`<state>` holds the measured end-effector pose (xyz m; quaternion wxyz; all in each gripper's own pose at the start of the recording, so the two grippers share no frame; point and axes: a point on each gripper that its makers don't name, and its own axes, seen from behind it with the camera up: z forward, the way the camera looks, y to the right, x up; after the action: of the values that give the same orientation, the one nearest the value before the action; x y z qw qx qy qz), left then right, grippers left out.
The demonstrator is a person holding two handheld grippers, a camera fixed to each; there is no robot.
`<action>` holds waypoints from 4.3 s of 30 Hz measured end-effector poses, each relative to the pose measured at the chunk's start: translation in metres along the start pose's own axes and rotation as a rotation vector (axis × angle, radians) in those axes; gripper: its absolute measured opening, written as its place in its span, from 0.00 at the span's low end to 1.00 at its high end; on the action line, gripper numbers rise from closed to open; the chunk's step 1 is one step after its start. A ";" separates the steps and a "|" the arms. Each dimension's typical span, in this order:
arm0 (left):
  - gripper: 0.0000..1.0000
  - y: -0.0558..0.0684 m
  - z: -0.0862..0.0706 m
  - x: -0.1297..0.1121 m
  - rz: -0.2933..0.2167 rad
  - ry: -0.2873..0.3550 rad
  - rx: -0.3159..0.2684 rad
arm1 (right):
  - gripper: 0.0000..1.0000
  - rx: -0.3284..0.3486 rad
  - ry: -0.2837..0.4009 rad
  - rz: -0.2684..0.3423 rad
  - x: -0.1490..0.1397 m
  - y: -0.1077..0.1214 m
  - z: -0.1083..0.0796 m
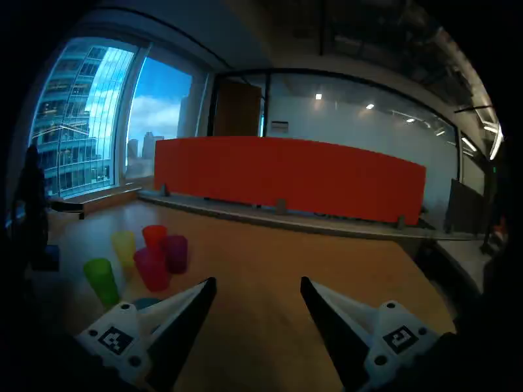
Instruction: Pour water
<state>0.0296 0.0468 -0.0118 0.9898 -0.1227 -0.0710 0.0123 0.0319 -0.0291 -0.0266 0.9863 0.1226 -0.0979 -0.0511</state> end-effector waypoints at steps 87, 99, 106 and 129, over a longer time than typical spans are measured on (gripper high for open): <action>0.98 -0.045 0.000 -0.024 -0.026 0.166 0.242 | 1.00 -0.283 0.215 0.083 0.050 0.027 -0.012; 0.98 -0.044 0.004 -0.028 -0.025 0.146 0.235 | 1.00 -0.281 0.215 0.072 0.049 0.025 -0.014; 0.98 -0.044 0.004 -0.029 -0.025 0.143 0.234 | 1.00 -0.267 0.224 0.066 0.052 0.023 -0.015; 0.98 -0.045 0.005 -0.029 -0.024 0.143 0.234 | 1.00 -0.234 0.275 0.052 0.057 0.025 -0.012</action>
<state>0.0011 0.0035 -0.0005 1.0000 -0.0061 0.0000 0.0001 0.0915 -0.0090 -0.0213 0.9989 0.0102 0.0416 -0.0196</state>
